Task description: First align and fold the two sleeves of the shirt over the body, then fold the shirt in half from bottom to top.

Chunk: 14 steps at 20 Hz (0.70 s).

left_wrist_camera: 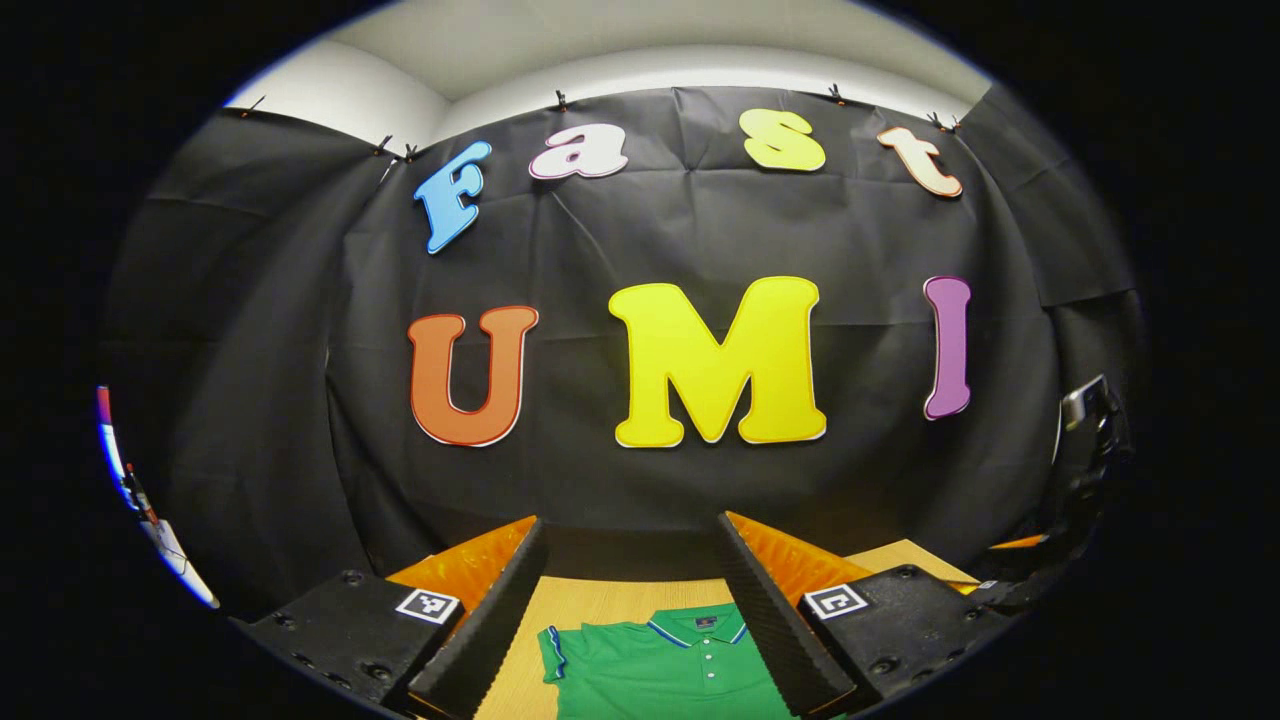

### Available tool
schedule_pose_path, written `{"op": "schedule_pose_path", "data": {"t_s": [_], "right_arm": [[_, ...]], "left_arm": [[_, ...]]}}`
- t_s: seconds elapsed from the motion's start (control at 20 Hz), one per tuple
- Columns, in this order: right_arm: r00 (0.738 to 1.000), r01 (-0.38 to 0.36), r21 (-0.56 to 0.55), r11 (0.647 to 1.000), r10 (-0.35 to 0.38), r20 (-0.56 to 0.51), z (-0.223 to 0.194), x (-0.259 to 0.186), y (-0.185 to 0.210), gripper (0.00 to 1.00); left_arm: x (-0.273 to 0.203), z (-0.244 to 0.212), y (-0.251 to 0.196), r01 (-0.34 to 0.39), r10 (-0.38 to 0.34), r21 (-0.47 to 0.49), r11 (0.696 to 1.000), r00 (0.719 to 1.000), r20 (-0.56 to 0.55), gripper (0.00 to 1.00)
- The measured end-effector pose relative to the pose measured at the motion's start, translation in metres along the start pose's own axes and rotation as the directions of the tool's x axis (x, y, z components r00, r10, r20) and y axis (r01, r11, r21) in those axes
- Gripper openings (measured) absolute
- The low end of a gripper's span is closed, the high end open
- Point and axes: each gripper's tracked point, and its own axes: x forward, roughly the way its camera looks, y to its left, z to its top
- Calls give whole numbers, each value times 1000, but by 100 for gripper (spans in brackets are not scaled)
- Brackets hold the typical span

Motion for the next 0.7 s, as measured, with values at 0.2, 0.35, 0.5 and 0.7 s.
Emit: {"op": "schedule_pose_path", "data": {"t_s": [0.2, 0.35, 0.5, 0.7], "right_arm": [[994, -12, -22, 1000, 9, -111, -44, 70, -16, 98], [982, -20, 11, 1000, 22, -189, -71, 113, -22, 95], [964, -35, 22, 999, 39, -263, -99, 148, -25, 95], [945, -37, 59, 998, 54, -322, -120, 184, -28, 95]], "left_arm": [[5, 1, -9, -4, 4, 28, 1000, 1000, 3, 100], [9, -6, -11, -16, 17, 39, 999, 1000, -17, 100], [12, -16, -11, -36, 37, 41, 999, 998, -43, 100], [11, -29, -4, -73, 78, 74, 995, 994, -75, 100]]}}
